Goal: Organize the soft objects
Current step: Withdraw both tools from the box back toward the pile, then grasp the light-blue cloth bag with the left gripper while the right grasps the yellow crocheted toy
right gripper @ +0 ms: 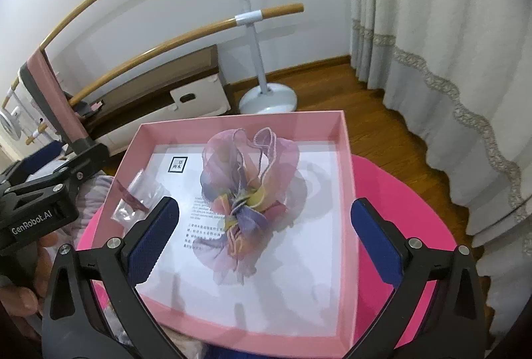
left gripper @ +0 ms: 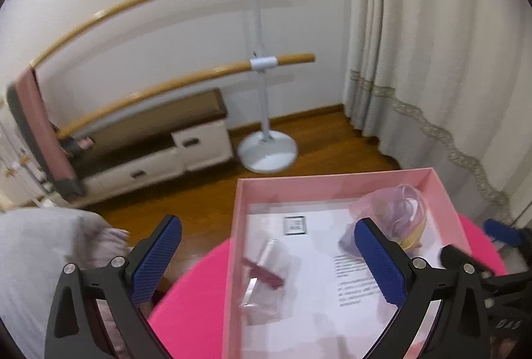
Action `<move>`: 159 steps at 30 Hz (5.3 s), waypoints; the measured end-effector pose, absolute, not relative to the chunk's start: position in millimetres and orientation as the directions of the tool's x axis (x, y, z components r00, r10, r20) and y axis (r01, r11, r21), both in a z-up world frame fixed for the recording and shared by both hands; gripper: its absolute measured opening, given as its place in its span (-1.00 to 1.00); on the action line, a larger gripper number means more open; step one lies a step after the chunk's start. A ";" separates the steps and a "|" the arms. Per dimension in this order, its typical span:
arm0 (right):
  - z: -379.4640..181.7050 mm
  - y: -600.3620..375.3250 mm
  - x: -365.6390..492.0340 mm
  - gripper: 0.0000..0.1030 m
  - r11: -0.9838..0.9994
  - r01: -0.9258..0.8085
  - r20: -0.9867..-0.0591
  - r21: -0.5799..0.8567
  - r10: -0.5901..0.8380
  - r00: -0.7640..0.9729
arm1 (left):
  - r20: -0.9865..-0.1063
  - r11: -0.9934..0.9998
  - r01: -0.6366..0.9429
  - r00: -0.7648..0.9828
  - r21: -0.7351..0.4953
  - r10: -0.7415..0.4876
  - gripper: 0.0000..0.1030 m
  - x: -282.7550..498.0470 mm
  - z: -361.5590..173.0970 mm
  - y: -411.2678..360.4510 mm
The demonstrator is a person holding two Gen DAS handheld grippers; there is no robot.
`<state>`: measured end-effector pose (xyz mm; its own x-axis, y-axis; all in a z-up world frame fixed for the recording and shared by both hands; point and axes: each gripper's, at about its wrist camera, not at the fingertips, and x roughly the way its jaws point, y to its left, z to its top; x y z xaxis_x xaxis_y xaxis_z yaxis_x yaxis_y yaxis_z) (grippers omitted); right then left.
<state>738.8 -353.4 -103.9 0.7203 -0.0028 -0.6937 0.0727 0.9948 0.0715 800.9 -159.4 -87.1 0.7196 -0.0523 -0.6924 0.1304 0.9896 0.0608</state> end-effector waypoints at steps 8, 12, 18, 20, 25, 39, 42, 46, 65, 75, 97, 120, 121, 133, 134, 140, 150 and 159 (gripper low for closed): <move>-72.3 -343.3 677.6 1.00 0.992 0.088 -0.606 0.094 -0.013 0.795 | -0.562 0.986 0.149 0.823 0.074 -0.082 1.00 756.2 -69.0 -157.9; -56.1 -333.0 632.9 1.00 0.992 0.090 -0.546 0.086 -0.029 0.837 | -0.519 0.983 0.141 0.852 0.119 -0.060 1.00 725.0 -62.6 -161.6; -41.7 -322.5 568.1 1.00 0.991 0.102 -0.472 0.087 -0.049 0.880 | -0.482 0.985 0.132 0.874 0.108 -0.064 1.00 645.4 -63.6 -143.3; -40.4 -320.0 550.4 1.00 0.991 0.101 -0.457 0.084 -0.052 0.888 | -0.473 0.987 0.129 0.878 0.091 -0.071 1.00 619.0 -66.8 -136.8; -39.6 -312.0 505.6 1.00 0.991 0.105 -0.417 0.084 -0.061 0.907 | -0.450 0.990 0.118 0.890 0.072 -0.074 1.00 580.1 -75.1 -123.1; -56.2 -292.7 413.6 1.00 0.988 0.129 -0.349 0.084 -0.092 0.933 | -0.443 0.997 0.081 0.894 0.003 -0.071 1.00 449.2 -98.8 -74.6; -59.6 -283.6 402.3 1.00 0.989 0.135 -0.337 0.054 -0.109 0.935 | -0.450 0.997 0.073 0.891 0.001 -0.065 1.00 424.9 -95.8 -68.3; -63.8 -270.8 387.1 1.00 0.990 0.139 -0.317 0.027 -0.123 0.940 | -0.448 0.998 0.065 0.891 -0.019 -0.067 1.00 395.2 -83.1 -60.3; -73.3 -256.2 363.2 1.00 0.988 0.152 -0.303 -0.010 -0.148 0.941 | -0.443 0.997 0.069 0.893 -0.034 -0.077 1.00 330.0 -74.2 -50.2; -74.6 -255.9 363.9 1.00 0.988 0.152 -0.307 -0.012 -0.148 0.940 | -0.459 0.997 0.067 0.884 -0.048 -0.082 1.00 318.7 -66.6 -42.2; -114.7 -283.4 400.1 1.00 0.984 0.177 -0.456 -0.002 -0.158 0.876 | -0.597 0.992 0.122 0.794 -0.034 -0.118 1.00 353.7 -90.6 -59.5; -186.9 -304.4 492.1 1.00 0.990 0.142 -0.665 0.022 -0.092 0.741 | -0.732 0.979 0.204 0.663 -0.026 -0.158 1.00 480.4 -168.6 -92.1; -189.1 -303.8 494.6 1.00 0.990 0.139 -0.670 0.023 -0.087 0.737 | -0.734 0.978 0.205 0.660 -0.026 -0.158 1.00 486.8 -171.6 -93.2; -212.8 -290.3 524.5 0.81 0.996 0.084 -0.713 0.040 -0.031 0.701 | -0.738 0.960 0.249 0.623 -0.125 -0.258 0.52 529.7 -194.6 -89.7; -214.6 -289.1 526.7 0.75 0.996 0.080 -0.716 0.041 -0.027 0.697 | -0.736 0.956 0.259 0.619 -0.138 -0.274 0.41 529.4 -194.1 -88.7; -224.1 -276.3 533.8 0.05 0.999 0.029 -0.715 0.019 -0.007 0.699 | -0.727 0.948 0.279 0.618 -0.153 -0.300 0.17 529.0 -191.3 -79.6; -219.7 -282.3 517.6 -0.51 0.999 0.019 -0.706 0.041 0.016 0.708 | -0.719 0.949 0.282 0.630 -0.143 -0.295 0.05 506.4 -184.2 -76.0; -212.3 -303.1 497.4 -0.54 0.996 0.068 -0.697 0.055 -0.010 0.717 | -0.715 0.954 0.276 0.643 -0.116 -0.273 0.05 469.4 -174.5 -71.8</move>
<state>497.4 -303.1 -212.3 0.7167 -0.0100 -0.6973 0.0677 0.9962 0.0553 469.4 -71.8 -174.5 0.6431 -0.2733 -0.7154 0.2763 0.9540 -0.1160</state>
